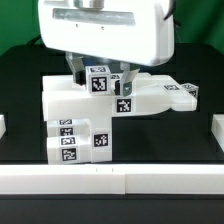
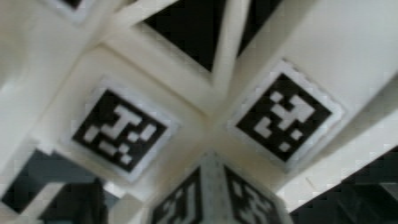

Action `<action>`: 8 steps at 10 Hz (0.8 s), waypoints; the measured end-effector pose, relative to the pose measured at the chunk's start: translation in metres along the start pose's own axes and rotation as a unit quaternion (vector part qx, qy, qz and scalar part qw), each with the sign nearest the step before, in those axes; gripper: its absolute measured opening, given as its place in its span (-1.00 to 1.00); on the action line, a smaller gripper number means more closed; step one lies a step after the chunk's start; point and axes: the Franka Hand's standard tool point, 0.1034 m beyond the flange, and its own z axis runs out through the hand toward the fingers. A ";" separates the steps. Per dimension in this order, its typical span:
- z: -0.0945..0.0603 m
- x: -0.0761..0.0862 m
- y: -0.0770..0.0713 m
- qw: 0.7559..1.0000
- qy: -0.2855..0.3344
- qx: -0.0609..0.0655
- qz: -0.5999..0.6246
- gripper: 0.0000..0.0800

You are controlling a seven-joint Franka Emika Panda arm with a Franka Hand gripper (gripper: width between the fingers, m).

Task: Assemble chair

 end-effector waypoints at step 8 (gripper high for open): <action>0.001 -0.001 0.002 0.957 -0.001 -0.006 -0.291 0.62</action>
Offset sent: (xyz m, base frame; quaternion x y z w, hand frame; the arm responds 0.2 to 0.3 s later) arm -0.0033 0.0034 -0.0005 -0.0007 0.0019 -0.2078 0.9782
